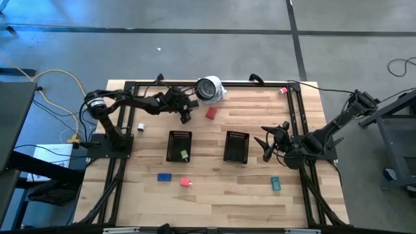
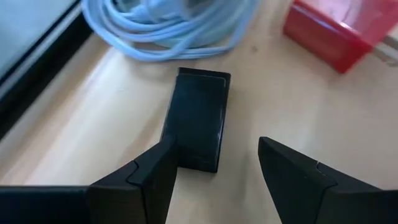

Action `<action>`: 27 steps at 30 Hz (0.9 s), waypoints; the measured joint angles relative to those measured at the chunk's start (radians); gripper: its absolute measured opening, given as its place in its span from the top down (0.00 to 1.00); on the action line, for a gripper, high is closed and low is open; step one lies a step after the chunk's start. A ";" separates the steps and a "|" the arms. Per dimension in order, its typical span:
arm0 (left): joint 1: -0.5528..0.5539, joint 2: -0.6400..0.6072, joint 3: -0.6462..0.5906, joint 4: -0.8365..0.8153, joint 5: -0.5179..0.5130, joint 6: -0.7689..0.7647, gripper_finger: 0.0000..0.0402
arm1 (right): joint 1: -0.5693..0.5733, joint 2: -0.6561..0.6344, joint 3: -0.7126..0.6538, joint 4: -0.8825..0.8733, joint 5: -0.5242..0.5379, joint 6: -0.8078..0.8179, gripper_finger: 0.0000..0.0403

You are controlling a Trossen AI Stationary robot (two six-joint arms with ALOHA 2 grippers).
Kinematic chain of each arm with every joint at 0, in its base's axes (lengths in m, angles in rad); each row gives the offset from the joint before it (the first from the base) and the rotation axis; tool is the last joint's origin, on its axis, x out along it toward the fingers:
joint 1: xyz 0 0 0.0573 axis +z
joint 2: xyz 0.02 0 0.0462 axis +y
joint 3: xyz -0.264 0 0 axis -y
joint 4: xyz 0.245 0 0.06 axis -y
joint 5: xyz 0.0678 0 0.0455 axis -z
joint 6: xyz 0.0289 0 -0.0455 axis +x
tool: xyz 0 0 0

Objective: Pick & Place Office items
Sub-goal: Put the black digital clock into the right black bin

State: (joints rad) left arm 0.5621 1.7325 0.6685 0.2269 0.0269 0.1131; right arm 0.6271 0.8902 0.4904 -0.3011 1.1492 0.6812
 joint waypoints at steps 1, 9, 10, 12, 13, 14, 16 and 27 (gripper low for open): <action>-0.007 0.000 0.000 -0.013 0.016 -0.004 0.47 | 0.000 0.000 0.000 0.000 0.000 0.000 0.35; -0.052 -0.017 -0.001 -0.046 -0.002 -0.010 0.47 | 0.000 0.000 0.000 -0.002 0.000 0.004 0.35; -0.059 -0.031 -0.002 -0.047 -0.025 -0.004 0.47 | 0.000 0.000 0.000 -0.002 0.000 0.004 0.35; -0.074 -0.070 -0.005 -0.059 -0.084 -0.002 0.47 | 0.000 0.000 0.000 -0.002 0.000 0.005 0.35; -0.082 -0.093 -0.006 -0.069 -0.110 0.003 0.47 | 0.000 0.000 0.000 -0.002 0.000 0.005 0.35; -0.091 -0.120 -0.008 -0.085 -0.134 0.011 0.47 | 0.000 0.000 0.000 -0.003 0.000 0.005 0.35; -0.108 -0.176 -0.013 -0.119 -0.168 0.029 0.47 | 0.000 0.000 0.000 -0.004 0.000 0.005 0.35; -0.146 -0.357 -0.006 -0.148 -0.240 0.091 0.47 | 0.000 0.000 0.000 -0.008 -0.001 0.004 0.35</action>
State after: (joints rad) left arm 0.4157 1.3755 0.6628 0.0789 -0.2135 0.2043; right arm 0.6270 0.8902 0.4900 -0.3094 1.1484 0.6857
